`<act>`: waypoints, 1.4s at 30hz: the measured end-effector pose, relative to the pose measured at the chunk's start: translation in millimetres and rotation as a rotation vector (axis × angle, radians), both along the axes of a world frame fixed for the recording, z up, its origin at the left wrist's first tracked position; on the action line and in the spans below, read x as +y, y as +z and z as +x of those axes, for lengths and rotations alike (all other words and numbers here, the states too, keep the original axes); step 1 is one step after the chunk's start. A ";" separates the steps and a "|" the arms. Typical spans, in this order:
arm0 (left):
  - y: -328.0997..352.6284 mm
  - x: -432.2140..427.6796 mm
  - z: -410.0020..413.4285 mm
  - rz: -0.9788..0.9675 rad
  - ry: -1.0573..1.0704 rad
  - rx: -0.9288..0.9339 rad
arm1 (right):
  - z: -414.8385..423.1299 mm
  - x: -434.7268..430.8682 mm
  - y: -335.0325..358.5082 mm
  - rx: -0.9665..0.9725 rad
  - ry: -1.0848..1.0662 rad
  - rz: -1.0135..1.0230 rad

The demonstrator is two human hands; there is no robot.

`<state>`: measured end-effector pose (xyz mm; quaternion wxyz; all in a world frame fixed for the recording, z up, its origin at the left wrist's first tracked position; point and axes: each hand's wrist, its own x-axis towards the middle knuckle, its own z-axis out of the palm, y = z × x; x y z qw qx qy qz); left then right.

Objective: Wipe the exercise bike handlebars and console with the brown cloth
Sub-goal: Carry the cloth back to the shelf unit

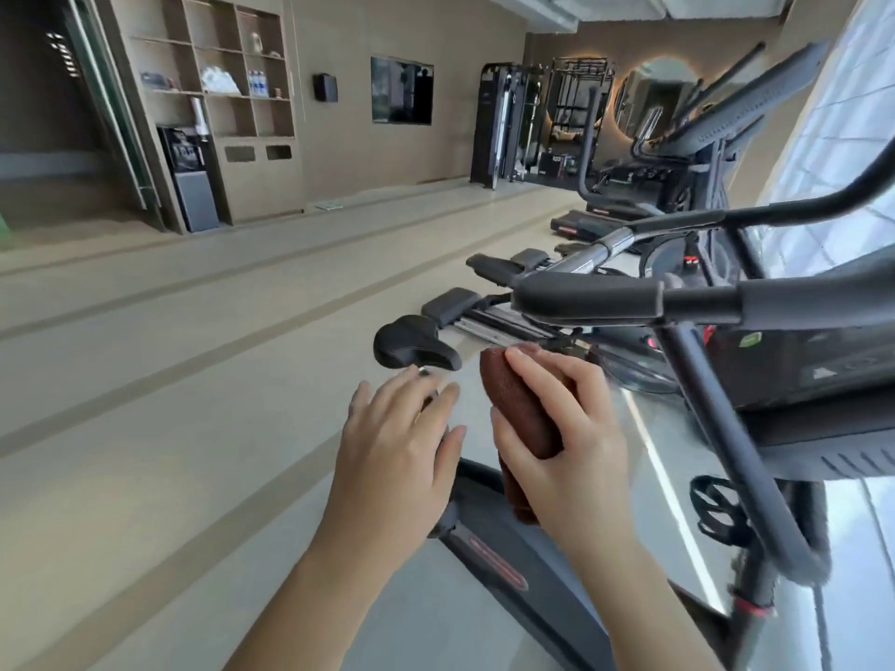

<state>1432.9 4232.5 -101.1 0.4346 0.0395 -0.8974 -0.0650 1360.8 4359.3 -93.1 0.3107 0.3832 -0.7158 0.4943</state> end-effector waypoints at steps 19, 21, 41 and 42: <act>-59.5 -207.5 77.5 0.122 0.436 -0.113 | 33.2 -247.4 -53.4 -0.169 0.273 0.254; -61.8 -235.6 59.8 0.131 0.458 -0.113 | 15.4 -284.0 -54.2 -0.164 0.281 0.260; -69.4 -554.5 -18.3 0.164 0.682 -0.120 | -82.3 -630.2 -69.7 -0.095 0.540 0.410; -72.3 -577.3 -15.6 0.164 0.691 -0.125 | -80.2 -654.1 -71.7 -0.100 0.552 0.423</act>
